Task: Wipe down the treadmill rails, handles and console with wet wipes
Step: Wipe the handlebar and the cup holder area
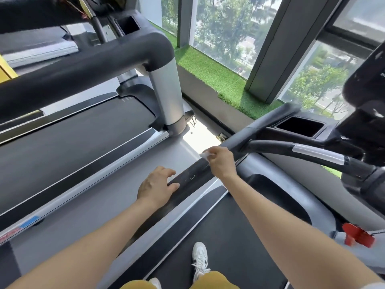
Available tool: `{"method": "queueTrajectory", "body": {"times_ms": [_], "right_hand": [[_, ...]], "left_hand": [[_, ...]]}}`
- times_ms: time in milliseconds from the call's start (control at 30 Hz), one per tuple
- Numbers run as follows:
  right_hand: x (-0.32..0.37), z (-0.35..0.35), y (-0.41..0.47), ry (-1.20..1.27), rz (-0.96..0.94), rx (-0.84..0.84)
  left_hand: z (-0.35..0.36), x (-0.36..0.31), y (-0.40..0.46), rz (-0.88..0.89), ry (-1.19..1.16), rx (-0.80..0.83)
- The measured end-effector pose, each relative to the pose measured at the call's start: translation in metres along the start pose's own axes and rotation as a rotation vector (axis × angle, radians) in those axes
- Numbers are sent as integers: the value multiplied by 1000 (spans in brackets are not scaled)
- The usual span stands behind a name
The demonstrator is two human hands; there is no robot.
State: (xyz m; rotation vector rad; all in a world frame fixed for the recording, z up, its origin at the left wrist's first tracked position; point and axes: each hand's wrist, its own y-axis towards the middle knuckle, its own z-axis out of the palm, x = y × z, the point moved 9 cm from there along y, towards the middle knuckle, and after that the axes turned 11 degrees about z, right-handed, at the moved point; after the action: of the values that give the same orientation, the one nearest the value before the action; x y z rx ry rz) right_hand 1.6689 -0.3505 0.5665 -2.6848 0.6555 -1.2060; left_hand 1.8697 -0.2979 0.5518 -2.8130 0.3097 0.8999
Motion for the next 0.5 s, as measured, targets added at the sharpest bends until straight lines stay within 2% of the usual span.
{"method": "queueTrajectory", "body": {"times_ms": [167,500], "right_hand": [[-1,-7,9,-204,-103,-95],[6,36,-58,-143,-169,-70]], "left_hand": [[0,8,-14,-39,-26,-11],[-3,26,-43,-31,-10,22]]}}
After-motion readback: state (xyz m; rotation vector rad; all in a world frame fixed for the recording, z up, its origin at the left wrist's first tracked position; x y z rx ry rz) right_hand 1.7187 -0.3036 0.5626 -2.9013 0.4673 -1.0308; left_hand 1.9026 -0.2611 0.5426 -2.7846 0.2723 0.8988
